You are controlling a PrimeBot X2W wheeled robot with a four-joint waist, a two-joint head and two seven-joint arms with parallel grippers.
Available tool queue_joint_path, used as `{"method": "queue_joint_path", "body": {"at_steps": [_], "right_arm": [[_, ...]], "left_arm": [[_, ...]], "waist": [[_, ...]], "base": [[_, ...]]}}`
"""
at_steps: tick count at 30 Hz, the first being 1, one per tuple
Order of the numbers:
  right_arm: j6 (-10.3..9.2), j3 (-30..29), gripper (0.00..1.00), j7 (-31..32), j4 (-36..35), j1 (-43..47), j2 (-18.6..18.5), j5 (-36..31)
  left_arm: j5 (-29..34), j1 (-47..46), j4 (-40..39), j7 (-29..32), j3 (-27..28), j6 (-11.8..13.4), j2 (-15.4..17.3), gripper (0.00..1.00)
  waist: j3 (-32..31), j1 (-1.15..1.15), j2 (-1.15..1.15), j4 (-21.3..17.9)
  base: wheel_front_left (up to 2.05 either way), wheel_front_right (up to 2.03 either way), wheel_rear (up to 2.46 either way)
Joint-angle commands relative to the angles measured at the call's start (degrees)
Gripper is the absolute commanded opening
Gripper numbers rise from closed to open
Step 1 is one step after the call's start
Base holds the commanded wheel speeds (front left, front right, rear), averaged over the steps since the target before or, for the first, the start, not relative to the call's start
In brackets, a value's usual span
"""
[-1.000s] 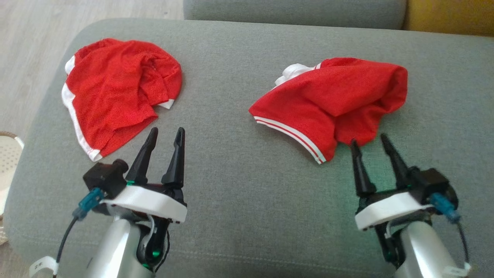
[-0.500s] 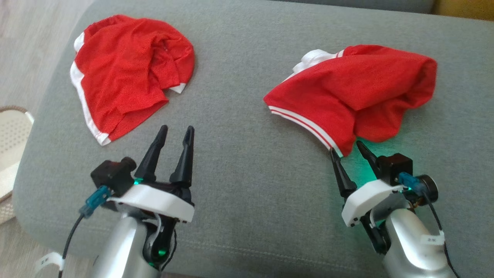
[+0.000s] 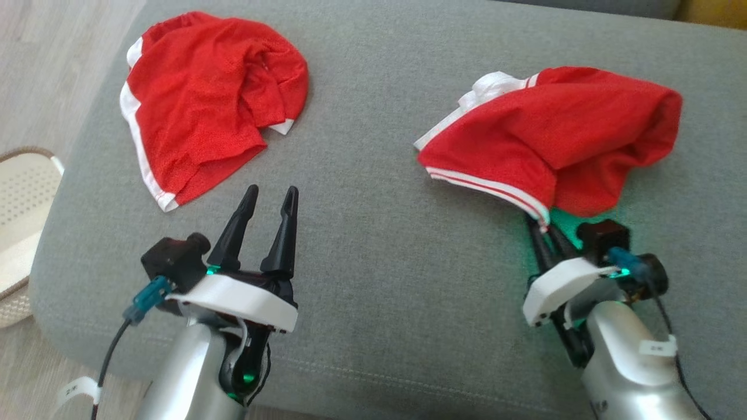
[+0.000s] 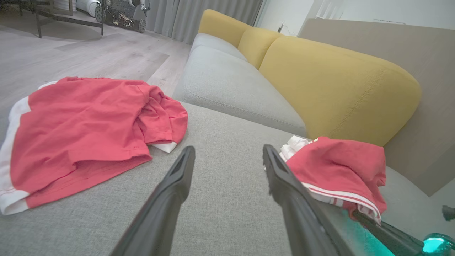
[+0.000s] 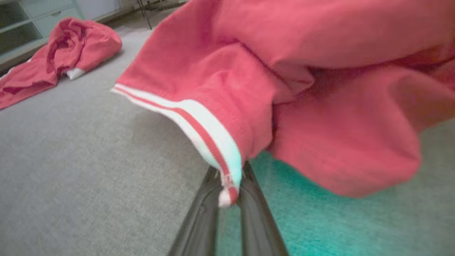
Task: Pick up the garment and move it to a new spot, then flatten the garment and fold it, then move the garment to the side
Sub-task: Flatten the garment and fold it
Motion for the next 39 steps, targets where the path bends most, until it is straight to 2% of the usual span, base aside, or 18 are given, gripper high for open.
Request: {"method": "queue_joint_path", "body": {"at_steps": [1, 7, 13, 18, 21, 25, 29, 34, 39], "right_arm": [[-0.04, 0.14, 0.0, -1.66, -1.56, -1.65, -0.09, 0.5], [-0.04, -8.88, 0.0, -4.81, -5.85, -1.85, -0.09, -0.38], [-0.04, -22.09, 0.0, -5.3, -16.29, -3.28, -1.05, -4.82], [-0.04, -30.16, 0.0, -2.41, -24.69, -8.59, -4.14, -8.38], [-0.04, -31.47, 0.0, -0.05, -29.01, -13.25, -6.03, -9.69], [-0.04, -25.78, 0.0, 3.47, -33.13, -17.56, -7.33, -11.38], [-0.04, -14.61, 0.0, 7.93, -33.02, -18.67, -7.32, -11.8], [-0.04, 2.0, 0.0, 12.58, -23.19, -17.46, -6.58, -10.14], [-0.04, 11.85, 0.0, 10.33, -9.77, -20.13, -2.85, -7.73]], "left_arm": [[-0.17, -1.88, -1.37, -0.31, 1.89, 0.12, 0.44, 1.0], [-0.12, -1.02, -1.06, -0.31, 2.46, 0.07, 0.44, 1.0], [-0.2, 0.5, -1.01, -0.31, 2.63, -0.01, 0.44, 1.0], [-0.53, 1.45, -0.9, -0.31, 2.25, -0.07, 0.44, 1.0], [-1.08, 1.63, -0.94, -0.31, 1.78, -0.08, 0.44, 1.0], [-2.25, 1.66, -1.28, -0.31, 0.99, 0.24, 0.44, 1.0], [-3.16, 1.24, -1.59, -0.31, -0.23, 0.49, 0.44, 1.0], [-4.18, -0.06, -1.65, -0.31, -2.0, 0.86, 0.43, 1.0], [-4.74, -1.39, -1.24, -0.31, -4.16, 1.1, 0.43, 1.0]], "waist": [[-0.53, 0.0, 0.0, -0.52], [-3.3, 0.0, 0.0, -2.72], [-6.39, 0.0, 0.0, -5.37], [-8.06, 0.0, 0.0, -6.49], [-8.68, 0.0, 0.0, -6.28], [-8.64, 0.0, 0.0, -5.23], [-7.36, 0.0, 0.0, -3.23], [-4.94, 0.0, 0.0, 0.33], [-2.84, 0.0, 0.0, 4.4]], "base": [[0.0, 0.0, 0.0], [0.0, 0.0, 0.0], [0.0, 0.0, 0.0], [0.0, 0.0, 0.0], [0.0, 0.0, 0.0], [0.0, 0.0, 0.0], [0.0, 0.0, 0.0], [0.0, 0.0, 0.0], [0.0, 0.0, 0.0]]}}
